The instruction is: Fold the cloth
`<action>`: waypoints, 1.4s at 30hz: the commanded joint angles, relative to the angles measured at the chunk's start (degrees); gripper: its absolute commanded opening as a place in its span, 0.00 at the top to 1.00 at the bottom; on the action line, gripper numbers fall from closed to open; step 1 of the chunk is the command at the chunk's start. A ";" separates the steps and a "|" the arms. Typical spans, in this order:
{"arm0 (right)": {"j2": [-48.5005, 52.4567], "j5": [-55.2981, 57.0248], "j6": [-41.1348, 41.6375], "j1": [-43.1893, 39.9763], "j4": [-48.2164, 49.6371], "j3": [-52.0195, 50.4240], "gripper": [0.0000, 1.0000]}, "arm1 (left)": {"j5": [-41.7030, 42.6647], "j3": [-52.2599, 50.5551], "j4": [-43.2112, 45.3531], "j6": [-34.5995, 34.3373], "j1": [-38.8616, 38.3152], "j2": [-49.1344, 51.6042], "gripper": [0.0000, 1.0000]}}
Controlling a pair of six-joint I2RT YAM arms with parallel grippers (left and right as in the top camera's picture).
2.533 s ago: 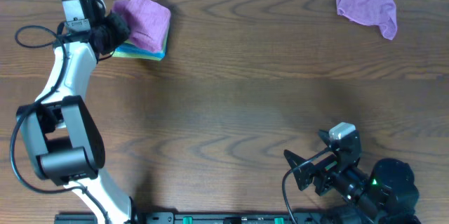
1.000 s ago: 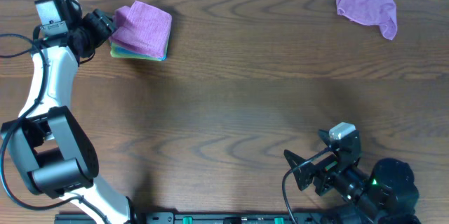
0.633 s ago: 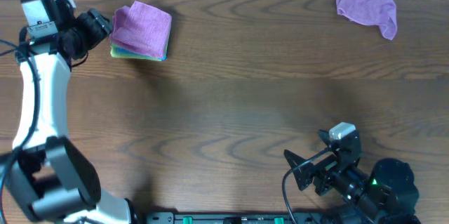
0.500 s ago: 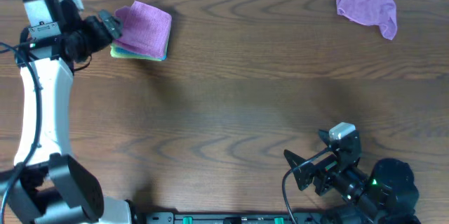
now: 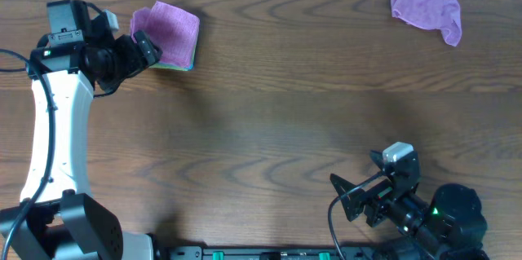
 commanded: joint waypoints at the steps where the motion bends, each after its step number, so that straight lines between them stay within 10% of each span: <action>1: -0.15 -0.37 0.85 -0.26 -0.09 -0.33 0.01 | 0.24 1.07 -0.57 3.02 -1.92 -0.90 0.05; 8: -0.15 -0.37 0.85 -0.26 -0.09 -0.33 0.01 | -7.10 -3.98 2.36 5.49 -6.45 -7.04 0.05; 20: -0.15 -0.37 0.85 -0.26 -0.09 -0.33 0.01 | -10.91 -45.05 30.36 12.87 -7.72 -39.87 0.05; 42: -0.15 -0.37 0.85 -0.26 -0.09 -0.33 0.01 | -18.75 -76.11 24.96 18.58 -7.78 -82.75 0.05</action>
